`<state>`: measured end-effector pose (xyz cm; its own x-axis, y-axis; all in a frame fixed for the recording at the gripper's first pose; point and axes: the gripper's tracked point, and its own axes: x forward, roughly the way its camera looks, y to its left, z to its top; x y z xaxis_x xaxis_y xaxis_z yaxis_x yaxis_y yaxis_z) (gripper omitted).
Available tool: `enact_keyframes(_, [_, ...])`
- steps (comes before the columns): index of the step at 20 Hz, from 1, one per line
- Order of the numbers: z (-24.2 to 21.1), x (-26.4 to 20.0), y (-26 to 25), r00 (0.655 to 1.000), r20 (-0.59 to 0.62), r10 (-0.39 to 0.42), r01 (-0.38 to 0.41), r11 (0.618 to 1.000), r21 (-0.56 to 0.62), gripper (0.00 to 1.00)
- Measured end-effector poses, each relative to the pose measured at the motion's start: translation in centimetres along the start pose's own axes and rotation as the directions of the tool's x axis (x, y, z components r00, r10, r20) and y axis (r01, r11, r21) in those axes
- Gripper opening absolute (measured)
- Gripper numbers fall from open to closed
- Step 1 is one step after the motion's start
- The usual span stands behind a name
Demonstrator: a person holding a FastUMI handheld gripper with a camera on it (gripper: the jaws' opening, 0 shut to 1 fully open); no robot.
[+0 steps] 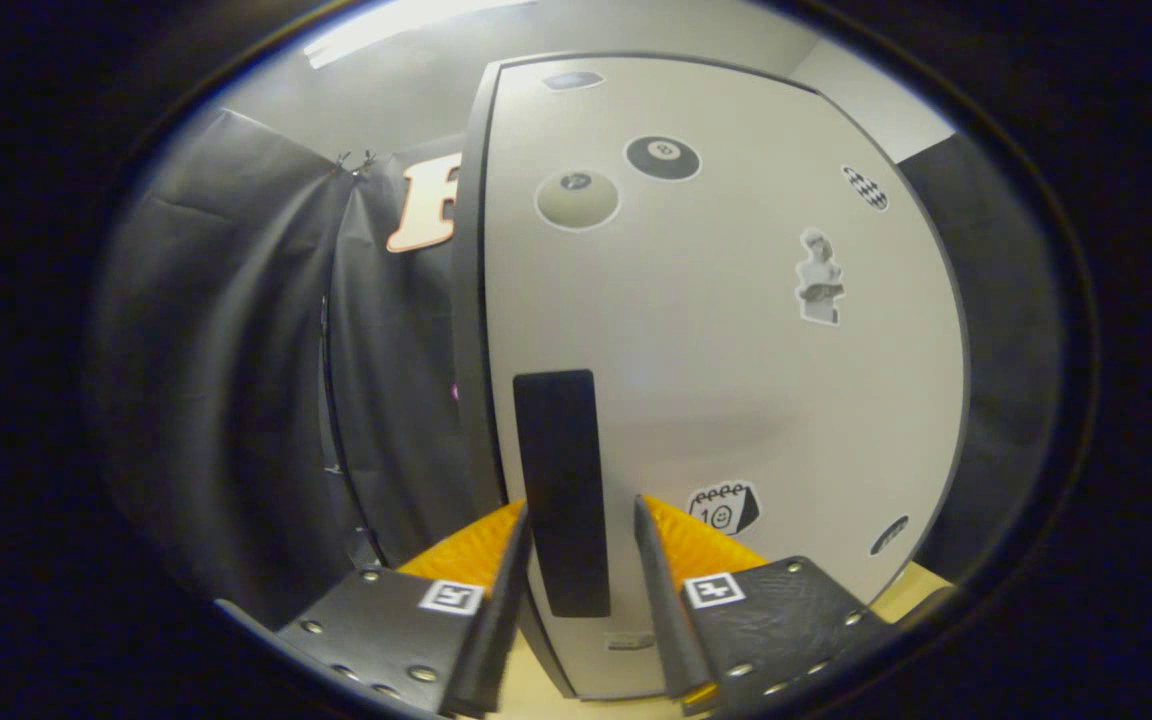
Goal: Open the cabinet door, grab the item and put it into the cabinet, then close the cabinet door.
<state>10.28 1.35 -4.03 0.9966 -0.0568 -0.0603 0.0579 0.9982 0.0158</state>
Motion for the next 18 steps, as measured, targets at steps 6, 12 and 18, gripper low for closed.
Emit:
enact_keyframes(6, [-0.4, 0.4, 0.4, 1.000, -0.025, -0.011, 0.011, 1.000, -0.014, 0.23])
enact_keyframes(12, [-0.3, -0.5, 0.1, 0.999, -0.039, -0.029, 0.029, 1.000, -0.010, 0.18])
enact_keyframes(18, [0.2, -3.6, -0.4, 0.998, -0.029, -0.061, 0.061, 0.998, -0.007, 0.18])
